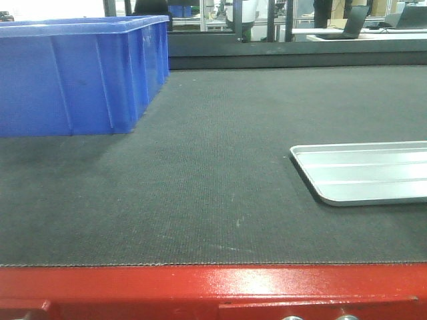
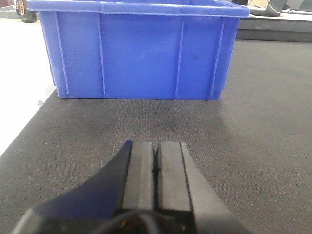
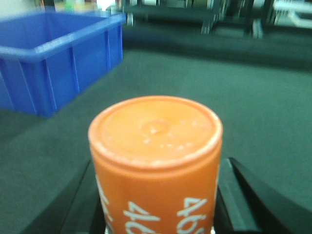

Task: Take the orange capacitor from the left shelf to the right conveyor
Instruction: 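Move the right gripper with the cylinder over the metal tray, then lower the cylinder onto the tray and open the right gripper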

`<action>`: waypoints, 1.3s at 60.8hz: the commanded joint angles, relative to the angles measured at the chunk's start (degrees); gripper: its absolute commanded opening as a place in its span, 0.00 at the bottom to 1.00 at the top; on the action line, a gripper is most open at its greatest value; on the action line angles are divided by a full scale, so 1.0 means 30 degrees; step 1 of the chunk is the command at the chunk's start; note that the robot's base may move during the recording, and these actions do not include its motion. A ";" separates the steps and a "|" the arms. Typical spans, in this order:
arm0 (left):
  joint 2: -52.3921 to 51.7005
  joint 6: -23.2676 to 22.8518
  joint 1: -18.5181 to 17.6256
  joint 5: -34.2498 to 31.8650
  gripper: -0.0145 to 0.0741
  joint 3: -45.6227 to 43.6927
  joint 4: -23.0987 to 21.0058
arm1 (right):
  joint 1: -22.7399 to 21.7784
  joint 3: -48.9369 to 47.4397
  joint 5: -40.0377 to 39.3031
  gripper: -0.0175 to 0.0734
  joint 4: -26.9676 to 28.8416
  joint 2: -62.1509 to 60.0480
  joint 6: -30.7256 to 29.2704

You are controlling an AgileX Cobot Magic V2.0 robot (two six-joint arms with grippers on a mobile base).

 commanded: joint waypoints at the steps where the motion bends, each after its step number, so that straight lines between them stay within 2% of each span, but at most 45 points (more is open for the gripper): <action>1: -0.0223 -0.0032 -0.0013 -0.1600 0.02 -0.0088 -0.0066 | -0.0090 -0.1260 -0.3162 0.30 -0.0169 0.2337 -0.0054; 9: -0.0223 -0.0032 -0.0013 -0.1600 0.02 -0.0088 -0.0066 | -0.0090 -0.1825 -0.6208 0.30 -0.0169 0.6163 -0.0054; 22: -0.0223 -0.0032 -0.0013 -0.1600 0.02 -0.0088 -0.0066 | -0.0341 -0.0903 -1.1507 0.30 -0.0169 1.0671 -0.0054; 36: -0.0223 -0.0032 -0.0013 -0.1600 0.02 -0.0088 -0.0066 | -0.2643 0.1817 -1.8743 0.30 -0.0279 1.3275 -0.0054; 49: -0.0223 -0.0032 -0.0013 -0.1600 0.02 -0.0088 -0.0066 | -0.3775 0.3499 -2.1773 0.30 -0.0563 1.5688 -0.0054; 59: -0.0223 -0.0032 -0.0013 -0.1600 0.02 -0.0088 -0.0066 | -0.3795 0.4117 -2.4876 0.30 -0.0803 1.8438 -0.0054; 72: -0.0223 -0.0032 -0.0013 -0.1600 0.02 -0.0088 -0.0066 | -0.3795 0.4195 -3.0172 0.30 -0.1302 2.2888 -0.0075; 79: -0.0223 -0.0032 -0.0013 -0.1600 0.02 -0.0088 -0.0066 | -0.3795 0.4195 -3.1463 0.30 -0.1302 2.4519 -0.0536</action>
